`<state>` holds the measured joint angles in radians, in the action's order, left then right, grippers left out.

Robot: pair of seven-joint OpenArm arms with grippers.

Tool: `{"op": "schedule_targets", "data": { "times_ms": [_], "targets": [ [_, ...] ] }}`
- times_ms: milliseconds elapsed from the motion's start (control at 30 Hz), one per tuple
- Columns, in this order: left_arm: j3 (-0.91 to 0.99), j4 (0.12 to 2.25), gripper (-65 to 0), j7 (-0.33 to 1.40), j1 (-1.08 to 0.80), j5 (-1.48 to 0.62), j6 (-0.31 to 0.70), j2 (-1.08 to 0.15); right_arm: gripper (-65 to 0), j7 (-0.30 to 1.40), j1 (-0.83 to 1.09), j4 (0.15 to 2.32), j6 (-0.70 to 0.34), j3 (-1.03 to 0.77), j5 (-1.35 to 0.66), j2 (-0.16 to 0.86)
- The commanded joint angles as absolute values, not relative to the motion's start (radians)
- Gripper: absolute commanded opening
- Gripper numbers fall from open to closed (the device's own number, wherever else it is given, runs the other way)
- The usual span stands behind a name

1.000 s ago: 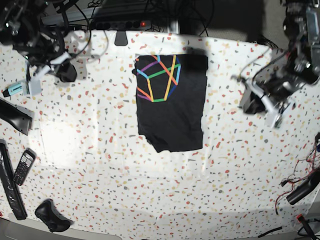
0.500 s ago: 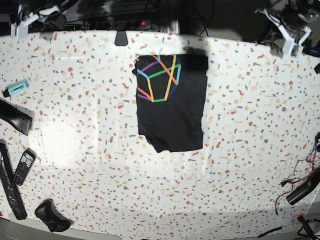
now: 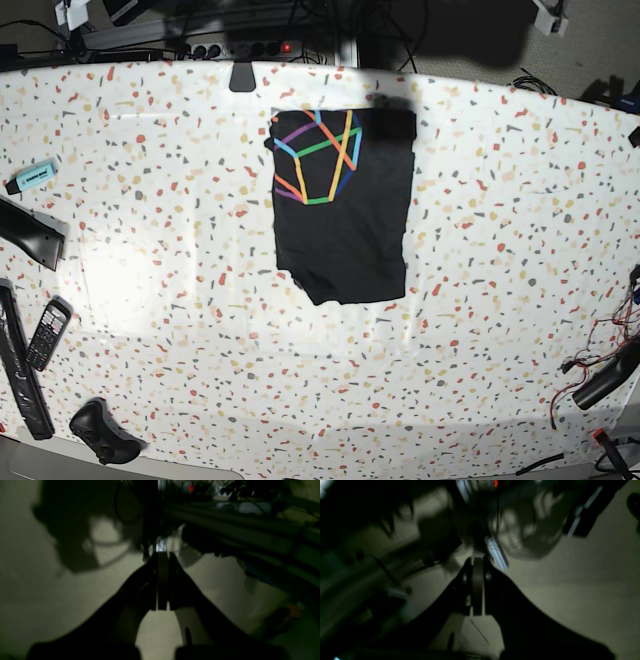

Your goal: Fold the T-shirt properly

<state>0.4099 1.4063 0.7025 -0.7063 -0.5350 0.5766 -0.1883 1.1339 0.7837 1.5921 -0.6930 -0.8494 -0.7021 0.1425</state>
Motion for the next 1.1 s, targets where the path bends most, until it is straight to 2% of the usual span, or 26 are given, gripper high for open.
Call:
{"op": "schedule_targets", "data": {
  "times_ms": [0,133,233,367,500,600,700,800,900,1067],
  "targets": [
    [0.411,1.363,-65.0,0.702,-0.701,-0.542,0.586,-0.195,-65.0,1.12,0.792,1.549,-0.698,-0.831,-0.71,0.182],
    [0.411,1.149,-65.0,0.653,-0.63,-0.501,0.605,-0.195,-65.0,1.095,0.747,1.306,-0.698,-0.715,-0.71,0.293],
    [0.411,1.024,-65.0,0.559,-0.596,-0.389,0.604,-0.195,-65.0,1.069,0.682,1.145,-0.698,-0.627,-0.709,0.349],
    [0.411,0.89,-65.0,0.388,-0.579,-0.276,0.603,-0.195,-65.0,0.924,0.585,0.965,-0.698,-0.496,-0.607,0.386],
    [0.411,0.757,-65.0,0.21,-0.554,-0.178,0.602,-0.195,-65.0,0.681,0.506,0.813,-0.656,-0.346,-0.412,0.387],
    [0.411,0.642,-65.0,0.195,-0.493,-0.137,0.591,-0.194,-65.0,0.567,0.438,0.705,-0.585,-0.214,-0.345,0.386],
    [0.411,0.529,-65.0,0.239,-0.408,-0.138,0.591,-0.194,-65.0,0.557,0.346,0.604,-0.485,-0.094,-0.332,0.376],
    [0.411,0.445,-65.0,0.268,-0.333,-0.138,0.577,-0.193,-65.0,0.556,0.26,0.523,-0.434,-0.013,-0.332,0.358],
    [0.411,0.423,-65.0,0.256,-0.296,-0.128,0.487,-0.177,-65.0,0.532,0.199,0.476,-0.408,0.014,-0.337,0.333],
    [0.411,0.425,-65.0,0.233,-0.253,-0.07,0.451,-0.127,-65.0,0.494,0.157,0.466,-0.362,0.014,-0.351,0.299]
  ]
}}
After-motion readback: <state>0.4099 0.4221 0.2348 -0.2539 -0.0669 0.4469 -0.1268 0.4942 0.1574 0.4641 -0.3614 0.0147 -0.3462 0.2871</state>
